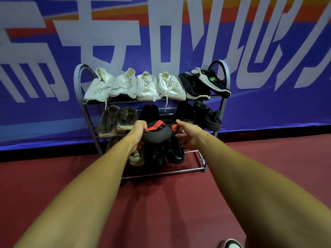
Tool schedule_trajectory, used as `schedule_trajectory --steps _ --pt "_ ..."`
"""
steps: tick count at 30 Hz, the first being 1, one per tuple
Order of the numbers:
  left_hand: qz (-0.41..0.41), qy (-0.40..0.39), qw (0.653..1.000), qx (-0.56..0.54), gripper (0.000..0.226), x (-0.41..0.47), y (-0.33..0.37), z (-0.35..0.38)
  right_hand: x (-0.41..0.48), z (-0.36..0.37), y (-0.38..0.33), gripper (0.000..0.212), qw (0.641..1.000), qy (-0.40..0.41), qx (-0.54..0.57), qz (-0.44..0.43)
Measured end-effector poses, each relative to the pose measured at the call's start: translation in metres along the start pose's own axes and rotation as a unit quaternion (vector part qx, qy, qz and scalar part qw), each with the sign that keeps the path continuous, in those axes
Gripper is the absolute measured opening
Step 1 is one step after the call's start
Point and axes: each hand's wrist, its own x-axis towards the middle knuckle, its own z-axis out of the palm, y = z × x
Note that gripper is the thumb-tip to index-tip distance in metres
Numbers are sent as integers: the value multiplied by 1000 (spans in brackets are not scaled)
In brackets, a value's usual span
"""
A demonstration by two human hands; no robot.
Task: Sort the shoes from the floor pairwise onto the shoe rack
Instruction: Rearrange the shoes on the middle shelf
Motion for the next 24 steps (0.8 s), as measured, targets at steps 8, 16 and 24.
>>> schedule_trajectory --steps 8,16,24 --pt "-32 -29 991 -127 40 4 7 -3 1 1 -7 23 995 -4 100 23" --pt "-30 -46 981 -184 42 12 -7 13 11 6 -9 23 992 -2 119 47" --pt "-25 30 967 -252 59 24 -11 3 15 4 -6 20 987 82 123 56"
